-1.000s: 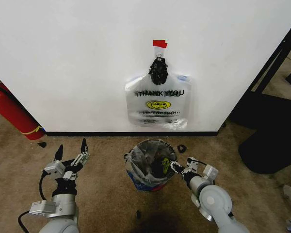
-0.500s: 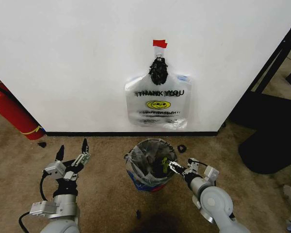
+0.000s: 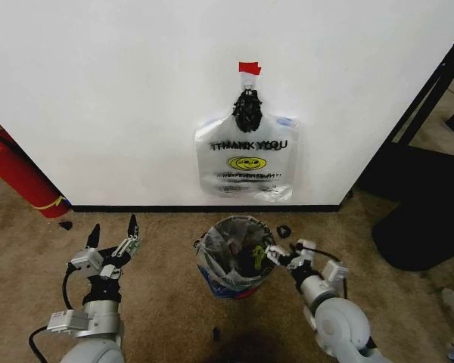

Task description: Pick up the garbage bag from the wall and place it over the trash bin.

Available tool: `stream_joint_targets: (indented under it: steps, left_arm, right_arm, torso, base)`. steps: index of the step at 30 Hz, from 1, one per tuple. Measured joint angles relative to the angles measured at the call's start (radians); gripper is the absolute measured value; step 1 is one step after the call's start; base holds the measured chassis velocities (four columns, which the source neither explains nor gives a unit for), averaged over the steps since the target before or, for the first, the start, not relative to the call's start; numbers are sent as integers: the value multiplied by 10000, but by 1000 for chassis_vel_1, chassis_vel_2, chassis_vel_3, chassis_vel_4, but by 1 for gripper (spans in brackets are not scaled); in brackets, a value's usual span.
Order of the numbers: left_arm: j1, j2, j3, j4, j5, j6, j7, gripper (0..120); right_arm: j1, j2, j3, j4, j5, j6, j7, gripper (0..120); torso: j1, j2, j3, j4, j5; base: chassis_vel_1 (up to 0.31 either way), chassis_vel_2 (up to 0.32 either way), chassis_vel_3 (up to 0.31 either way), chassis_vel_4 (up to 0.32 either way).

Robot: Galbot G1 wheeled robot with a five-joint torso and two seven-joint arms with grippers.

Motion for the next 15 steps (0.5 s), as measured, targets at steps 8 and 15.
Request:
stream_joint_targets:
  steps: [8, 15]
  left_arm:
    - [-282, -96, 60, 18, 1137, 221, -245, 100]
    - [-145, -62, -66, -51, 1600, 78, -271, 100]
  right_arm:
    - [-2048, 816, 1063, 1530, -4618, 3802, -515, 100]
    - [-3883, 1973, 1328, 2818, -7078, 5357, -366, 100]
  torso:
    - [1, 0, 0, -1, 2]
    - [0, 0, -1, 0, 0]
  base:
    - [0, 0, 0, 0]
    - [0, 0, 0, 0]
